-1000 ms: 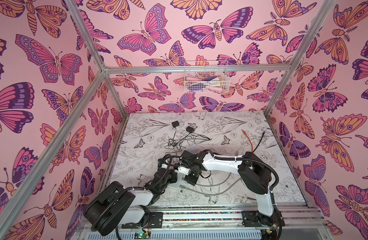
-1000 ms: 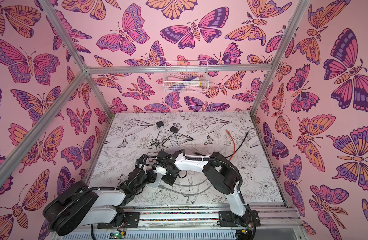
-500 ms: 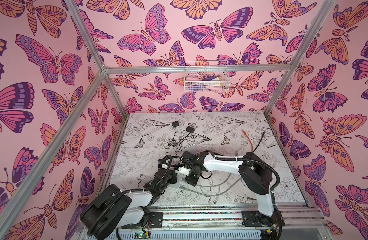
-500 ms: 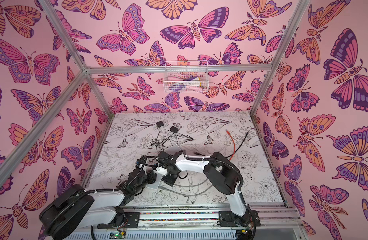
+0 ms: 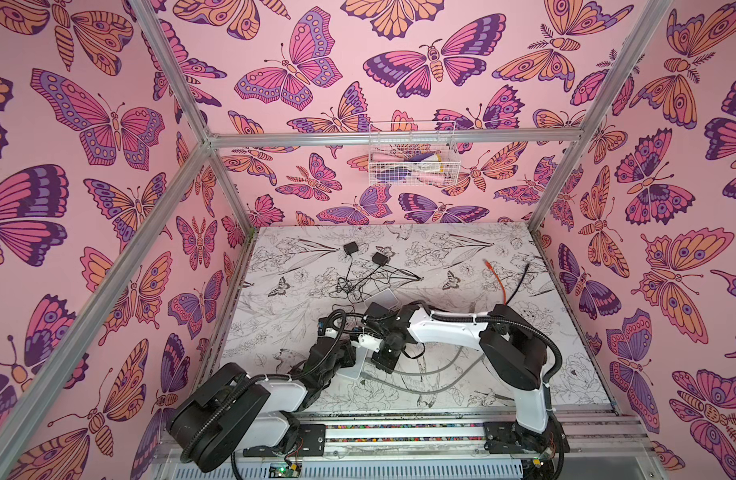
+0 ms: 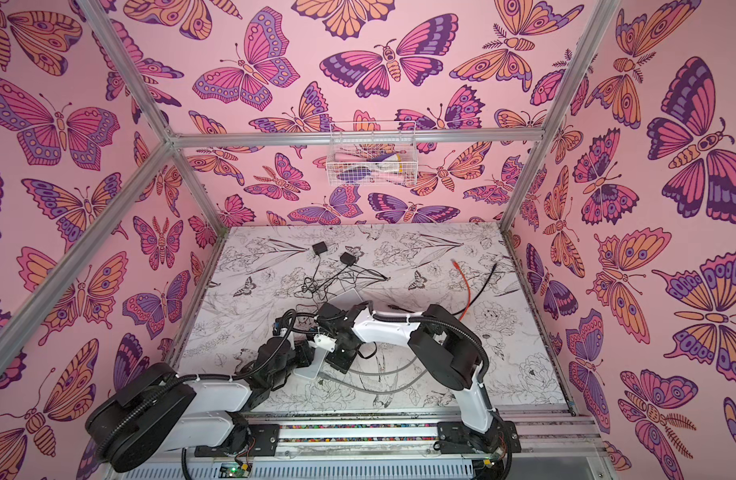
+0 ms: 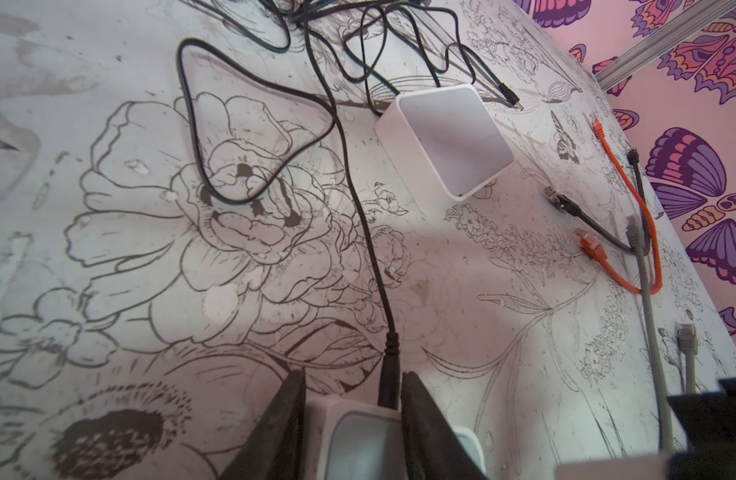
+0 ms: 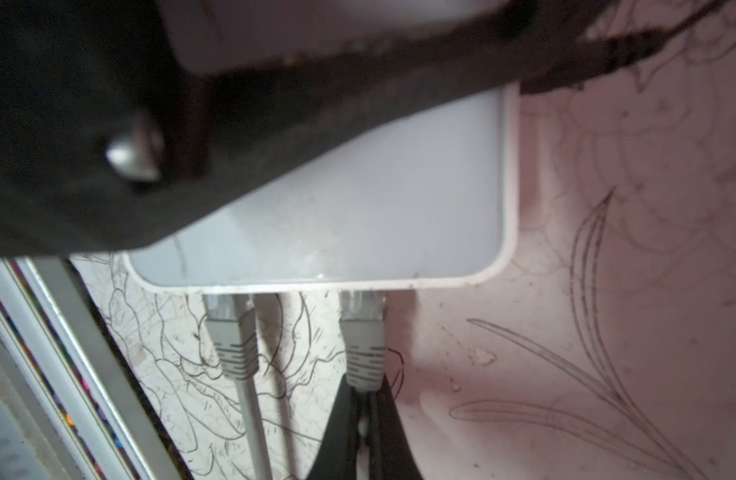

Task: Insert the plug into the switch port
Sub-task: 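Push the grey plug into the switch port while the left gripper holds the switch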

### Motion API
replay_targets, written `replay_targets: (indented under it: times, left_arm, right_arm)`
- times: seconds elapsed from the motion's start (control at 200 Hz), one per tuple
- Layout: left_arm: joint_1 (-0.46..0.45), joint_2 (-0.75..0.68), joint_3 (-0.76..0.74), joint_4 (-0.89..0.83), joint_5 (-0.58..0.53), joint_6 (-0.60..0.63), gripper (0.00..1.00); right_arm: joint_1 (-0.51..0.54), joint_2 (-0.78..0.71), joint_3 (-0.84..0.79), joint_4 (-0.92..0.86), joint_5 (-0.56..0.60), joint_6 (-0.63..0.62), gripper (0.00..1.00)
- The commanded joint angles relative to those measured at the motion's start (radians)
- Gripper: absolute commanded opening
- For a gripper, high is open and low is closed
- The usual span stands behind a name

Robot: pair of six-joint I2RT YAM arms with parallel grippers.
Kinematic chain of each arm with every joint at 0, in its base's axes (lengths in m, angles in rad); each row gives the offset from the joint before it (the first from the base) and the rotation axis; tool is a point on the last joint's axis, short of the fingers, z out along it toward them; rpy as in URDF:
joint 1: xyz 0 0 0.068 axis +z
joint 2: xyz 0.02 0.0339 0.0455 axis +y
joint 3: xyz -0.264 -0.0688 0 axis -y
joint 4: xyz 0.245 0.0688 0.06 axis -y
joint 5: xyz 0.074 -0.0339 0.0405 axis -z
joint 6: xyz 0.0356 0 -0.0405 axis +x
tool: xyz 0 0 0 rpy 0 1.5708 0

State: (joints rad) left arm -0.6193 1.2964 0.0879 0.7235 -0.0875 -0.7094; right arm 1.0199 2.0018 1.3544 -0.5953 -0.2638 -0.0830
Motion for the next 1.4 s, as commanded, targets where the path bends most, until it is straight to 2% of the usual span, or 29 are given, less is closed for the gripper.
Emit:
replay_targets:
  times: [0.0,0.13,0.331,0.436,0.566,0.681,0.892,1.047,1.268,1.398]
  left_arm:
    - [-0.072,-0.057,-0.023,-0.083,0.309,-0.028,0.39]
    - [-0.073,-0.068,0.010,-0.147,0.308,-0.015,0.38]
    - [-0.081,0.033,-0.005,-0.033,0.329,-0.038,0.38]
    - [-0.079,0.009,-0.034,-0.013,0.305,-0.039,0.37]
    - [-0.078,-0.063,-0.024,-0.080,0.297,-0.027,0.37]
    - [-0.078,-0.069,-0.012,-0.095,0.301,-0.016,0.38]
    - [-0.083,-0.034,-0.014,-0.018,0.329,-0.040,0.38]
    - [-0.083,-0.048,-0.045,-0.012,0.299,-0.042,0.38]
    - [-0.076,-0.140,-0.028,-0.123,0.251,-0.006,0.38]
    - [-0.035,-0.192,-0.012,-0.202,0.238,0.012,0.39]
  right_arm:
    - [0.018,-0.047,0.049,0.444,-0.056,-0.023,0.00]
    - [0.011,-0.054,0.034,0.476,-0.062,-0.010,0.00]
    - [0.010,-0.019,0.097,0.476,-0.096,0.003,0.00]
    - [0.010,-0.040,0.078,0.473,-0.088,-0.007,0.00]
    - [0.007,-0.074,0.038,0.469,-0.064,-0.020,0.00]
    - [0.000,-0.077,0.022,0.488,-0.062,-0.013,0.00]
    - [-0.001,-0.025,0.100,0.527,-0.108,0.015,0.00]
    - [0.000,-0.017,0.132,0.519,-0.113,0.009,0.00]
    - [-0.001,-0.041,0.115,0.496,-0.093,-0.012,0.00]
    - [-0.001,-0.048,0.114,0.469,-0.063,-0.018,0.00]
